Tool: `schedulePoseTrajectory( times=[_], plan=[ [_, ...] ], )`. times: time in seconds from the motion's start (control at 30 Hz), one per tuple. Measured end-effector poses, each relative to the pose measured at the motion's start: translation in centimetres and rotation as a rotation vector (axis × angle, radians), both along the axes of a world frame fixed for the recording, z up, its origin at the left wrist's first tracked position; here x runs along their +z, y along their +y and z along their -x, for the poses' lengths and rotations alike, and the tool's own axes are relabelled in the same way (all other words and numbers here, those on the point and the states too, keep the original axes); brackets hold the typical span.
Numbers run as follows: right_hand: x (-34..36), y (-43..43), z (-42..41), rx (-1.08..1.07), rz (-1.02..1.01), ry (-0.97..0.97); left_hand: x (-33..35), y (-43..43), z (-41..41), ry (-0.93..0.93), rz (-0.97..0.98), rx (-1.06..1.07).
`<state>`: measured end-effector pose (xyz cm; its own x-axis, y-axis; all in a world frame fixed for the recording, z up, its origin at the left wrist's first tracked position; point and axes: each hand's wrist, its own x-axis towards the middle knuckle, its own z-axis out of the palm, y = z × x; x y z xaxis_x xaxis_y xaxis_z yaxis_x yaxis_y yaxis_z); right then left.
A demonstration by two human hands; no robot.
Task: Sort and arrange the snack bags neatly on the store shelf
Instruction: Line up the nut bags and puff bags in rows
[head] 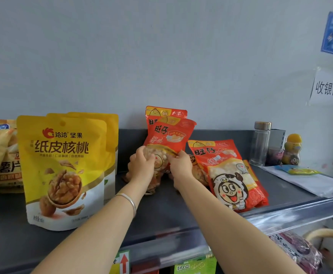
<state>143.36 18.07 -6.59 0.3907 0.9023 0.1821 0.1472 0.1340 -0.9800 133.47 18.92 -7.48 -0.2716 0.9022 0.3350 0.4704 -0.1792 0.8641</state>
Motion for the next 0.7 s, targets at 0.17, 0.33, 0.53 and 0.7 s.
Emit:
schedulePoseTrajectory(
  times=[0.17,0.33,0.53,0.7],
  plan=[
    [2.2,2.0,-2.0,0.01,0.015,-0.14,0.2,0.0,-0.8,0.092,0.031,0.039],
    [4.6,4.0,-4.3,0.038,0.047,-0.349,0.6,0.9,-1.4,0.116,0.094,0.024],
    [6.2,5.8,-6.7,0.149,0.099,-0.581,1.0,2.0,-2.2,0.16,0.185,0.115],
    [7.5,7.8,-9.5,0.045,-0.025,-0.61,1.0,2.1,-2.9,0.234,0.217,0.257]
  ],
)
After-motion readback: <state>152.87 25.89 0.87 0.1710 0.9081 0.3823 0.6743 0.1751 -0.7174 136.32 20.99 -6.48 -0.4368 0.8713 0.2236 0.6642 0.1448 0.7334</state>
